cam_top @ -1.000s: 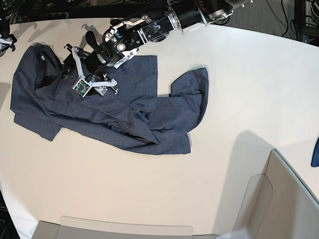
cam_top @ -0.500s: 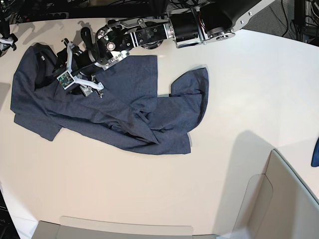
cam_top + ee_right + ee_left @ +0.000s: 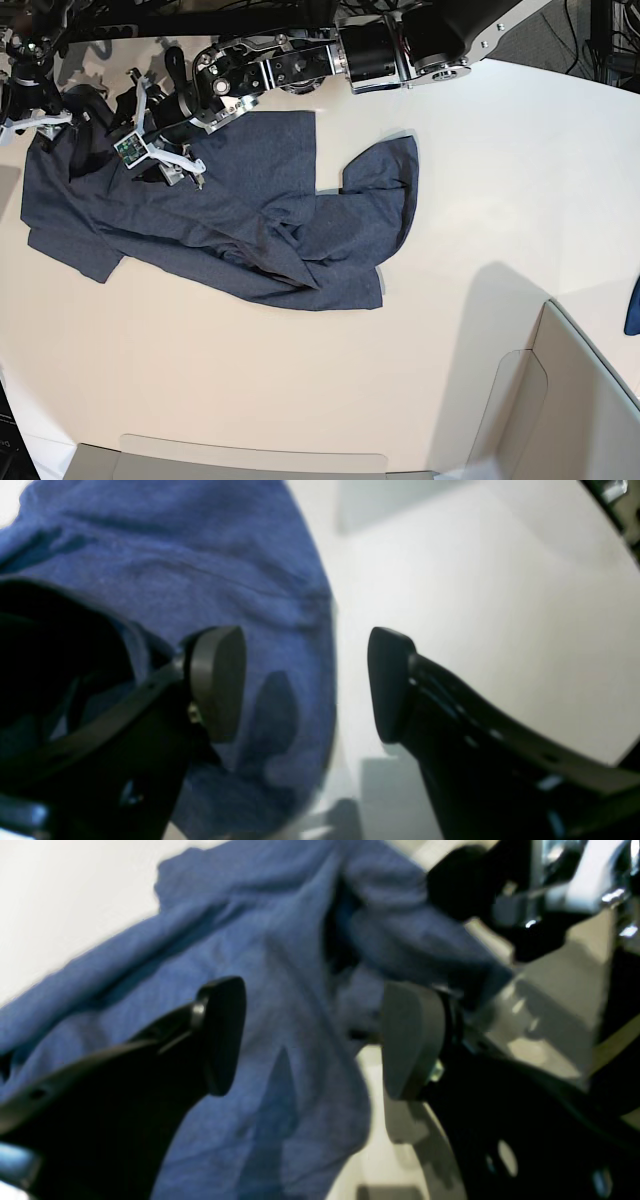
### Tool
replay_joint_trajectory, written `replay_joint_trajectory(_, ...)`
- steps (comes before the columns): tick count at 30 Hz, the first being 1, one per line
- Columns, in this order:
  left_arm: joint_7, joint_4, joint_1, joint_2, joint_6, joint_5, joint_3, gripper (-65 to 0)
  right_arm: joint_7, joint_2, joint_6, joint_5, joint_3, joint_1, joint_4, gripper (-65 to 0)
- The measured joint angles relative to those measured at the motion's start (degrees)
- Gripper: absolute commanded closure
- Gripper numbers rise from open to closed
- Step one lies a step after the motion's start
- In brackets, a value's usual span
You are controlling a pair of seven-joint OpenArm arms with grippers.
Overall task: Layout the t-shirt on the table in an organized manner, then fold the t-shirt properly
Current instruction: 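Release the right gripper and regrasp the shirt collar with the left gripper, then drag the shirt with both grippers away from the table edge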
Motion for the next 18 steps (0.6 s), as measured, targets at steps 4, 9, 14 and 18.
replay_joint_trajectory(4,-4.57,-1.05,0.28,0.17,0.04,0.04,0.02,-40.4,0.13,-0.22,-0.04,-2.99,-4.96,0.92,0.04,-38.3)
replay_joint_trajectory(9,-9.33,-5.16,0.33,-0.15,0.52,0.2,0.0,-40.4,0.11,-0.13,0.0,-6.45,-9.11,1.11,0.0,-38.3)
replay_joint_trajectory(14,-10.12,-6.47,0.31,-0.46,1.2,0.07,-0.11,-40.4,0.22,0.37,-0.87,-8.46,-13.81,1.03,0.0,-38.3)
replay_joint_trajectory(18,-9.97,-6.69,0.28,-0.85,2.08,0.09,-0.5,-40.4,0.0,0.42,-1.05,-8.44,-16.37,0.85,-0.15,-38.3)
